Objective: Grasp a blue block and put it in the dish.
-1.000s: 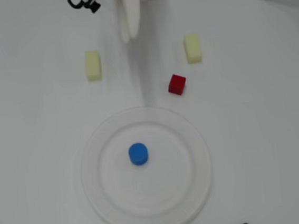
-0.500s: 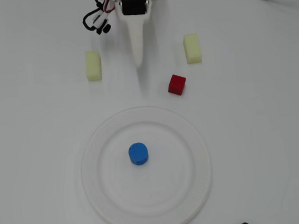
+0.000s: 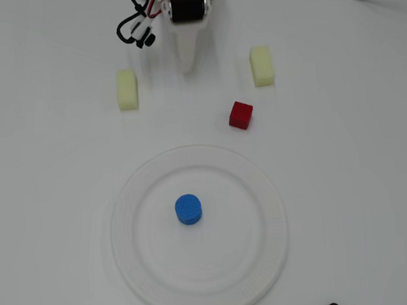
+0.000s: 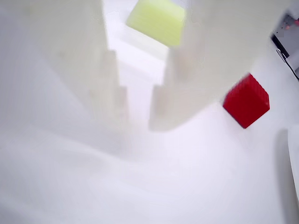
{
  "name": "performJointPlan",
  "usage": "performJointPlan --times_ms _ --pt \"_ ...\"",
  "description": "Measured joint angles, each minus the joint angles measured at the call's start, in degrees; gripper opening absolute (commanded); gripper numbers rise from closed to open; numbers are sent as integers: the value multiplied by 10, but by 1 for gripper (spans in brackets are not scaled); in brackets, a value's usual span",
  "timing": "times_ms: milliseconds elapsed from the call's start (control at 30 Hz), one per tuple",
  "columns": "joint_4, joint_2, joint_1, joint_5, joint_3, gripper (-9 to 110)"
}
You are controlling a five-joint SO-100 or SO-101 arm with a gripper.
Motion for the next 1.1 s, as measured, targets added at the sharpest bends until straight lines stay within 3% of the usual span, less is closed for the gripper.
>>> performJointPlan --times_ms 1100 --pt "2 0 -2 11 37 0"
